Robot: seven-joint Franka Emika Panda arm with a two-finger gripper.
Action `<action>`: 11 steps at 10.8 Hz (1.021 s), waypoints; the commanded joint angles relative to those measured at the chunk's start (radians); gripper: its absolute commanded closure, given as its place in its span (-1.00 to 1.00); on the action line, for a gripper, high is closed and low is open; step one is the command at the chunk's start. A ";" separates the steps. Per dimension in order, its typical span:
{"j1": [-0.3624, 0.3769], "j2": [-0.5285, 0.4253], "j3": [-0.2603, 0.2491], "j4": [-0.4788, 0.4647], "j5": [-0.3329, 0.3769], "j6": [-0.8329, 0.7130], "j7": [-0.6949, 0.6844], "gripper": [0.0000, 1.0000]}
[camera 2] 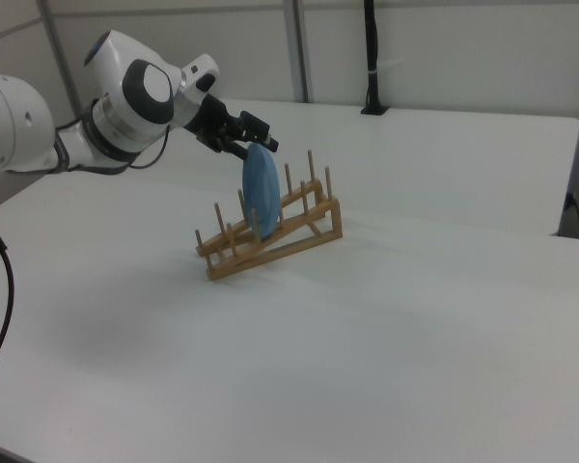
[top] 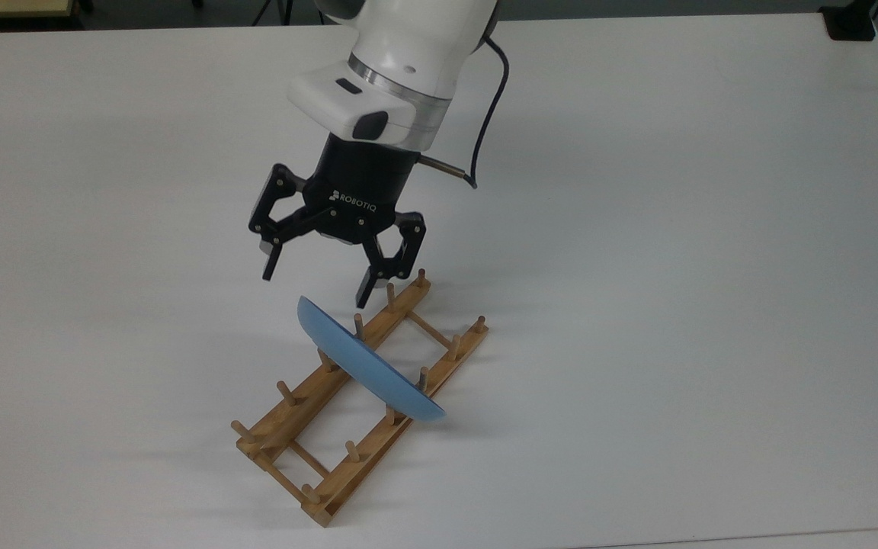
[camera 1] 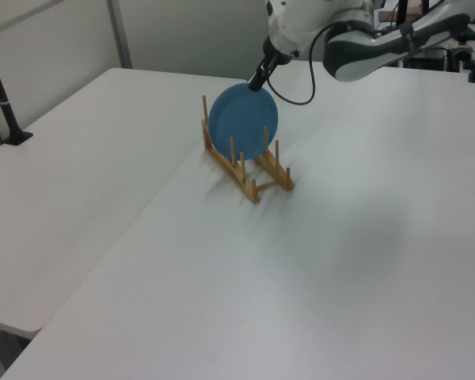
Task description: Place plate in plate rack
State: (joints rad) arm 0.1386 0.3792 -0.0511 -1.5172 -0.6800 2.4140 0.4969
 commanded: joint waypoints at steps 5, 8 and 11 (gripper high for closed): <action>-0.001 -0.202 -0.004 -0.011 0.557 -0.509 -0.324 -1.00; -0.017 -0.323 -0.003 -0.059 0.609 -0.746 -0.469 -1.00; -0.019 -0.385 0.002 -0.129 0.608 -0.802 -0.480 -1.00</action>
State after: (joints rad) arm 0.1255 0.0591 -0.0524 -1.5577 -0.0918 1.6344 0.0456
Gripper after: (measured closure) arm 0.000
